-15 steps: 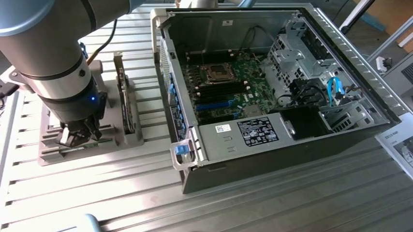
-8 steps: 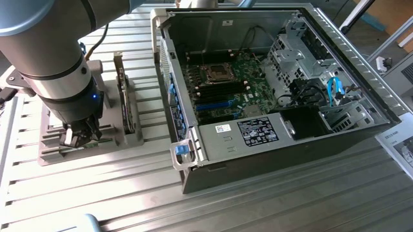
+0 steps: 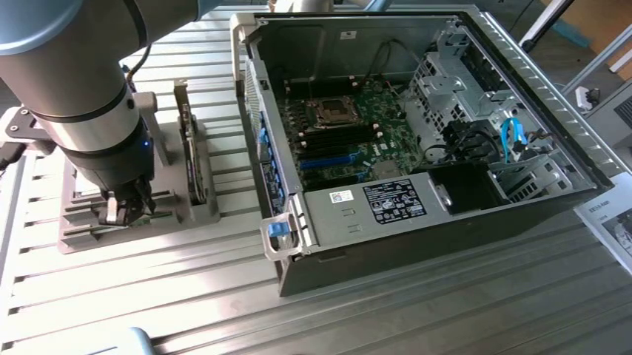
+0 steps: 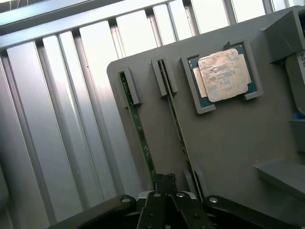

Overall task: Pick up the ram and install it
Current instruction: 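Pick up the ram and move it above insertion slot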

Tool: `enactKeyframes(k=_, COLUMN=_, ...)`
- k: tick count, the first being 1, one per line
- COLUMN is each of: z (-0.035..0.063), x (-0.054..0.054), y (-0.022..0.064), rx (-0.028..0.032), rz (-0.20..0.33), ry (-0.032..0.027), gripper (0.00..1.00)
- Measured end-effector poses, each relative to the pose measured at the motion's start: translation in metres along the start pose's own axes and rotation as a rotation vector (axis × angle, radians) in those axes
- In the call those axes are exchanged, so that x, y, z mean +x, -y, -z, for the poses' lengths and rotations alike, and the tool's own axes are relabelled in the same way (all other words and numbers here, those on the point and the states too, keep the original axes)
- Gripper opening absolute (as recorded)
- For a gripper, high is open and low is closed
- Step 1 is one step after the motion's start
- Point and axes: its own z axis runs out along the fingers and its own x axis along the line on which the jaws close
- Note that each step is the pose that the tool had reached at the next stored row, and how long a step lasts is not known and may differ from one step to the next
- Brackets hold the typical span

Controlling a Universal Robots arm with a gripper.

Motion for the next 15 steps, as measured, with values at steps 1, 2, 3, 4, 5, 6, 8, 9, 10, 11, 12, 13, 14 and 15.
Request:
enactKeyframes(k=1, z=0.0000, x=0.0000, y=0.0000, rx=0.0003, rz=0.025, ry=-0.0001, gripper=0.11)
enactKeyframes(k=2, z=-0.0001, x=0.0000, y=0.0000, rx=0.0007, rz=0.048, ry=-0.0002, gripper=0.11)
enactKeyframes(k=3, z=-0.0001, x=0.0000, y=0.0000, rx=0.0009, rz=0.067, ry=-0.0003, gripper=0.11)
enactKeyframes(k=4, z=-0.0001, x=0.0000, y=0.0000, rx=0.0012, rz=0.085, ry=-0.0004, gripper=0.11)
enactKeyframes(k=5, z=-0.0001, x=0.0000, y=0.0000, rx=0.0014, rz=0.104, ry=-0.0005, gripper=0.11)
enactKeyframes(k=6, z=-0.0001, x=0.0000, y=0.0000, rx=0.0017, rz=0.126, ry=-0.0006, gripper=0.11)
enactKeyframes(k=8, z=-0.0002, x=0.0000, y=0.0000, rx=0.0023, rz=0.168, ry=-0.0008, gripper=0.11)
enactKeyframes(k=9, z=-0.0002, x=0.0000, y=0.0000, rx=0.0025, rz=0.189, ry=-0.0009, gripper=0.11)
enactKeyframes(k=10, z=-0.0003, x=0.0000, y=0.0000, rx=0.0026, rz=0.189, ry=-0.0009, gripper=0.11)
enactKeyframes(k=11, z=-0.0002, x=0.0000, y=0.0000, rx=0.0026, rz=0.189, ry=-0.0009, gripper=0.11)
enactKeyframes(k=12, z=-0.0002, x=0.0000, y=0.0000, rx=0.0026, rz=0.189, ry=-0.0009, gripper=0.11)
enactKeyframes(k=13, z=-0.0003, x=0.0000, y=0.0000, rx=0.0026, rz=0.189, ry=-0.0009, gripper=0.11)
enactKeyframes(k=14, z=-0.0002, x=0.0000, y=0.0000, rx=0.0026, rz=0.189, ry=-0.0009, gripper=0.11)
enactKeyframes(k=15, z=-0.0002, x=0.0000, y=0.0000, rx=0.0026, rz=0.189, ry=-0.0009, gripper=0.24)
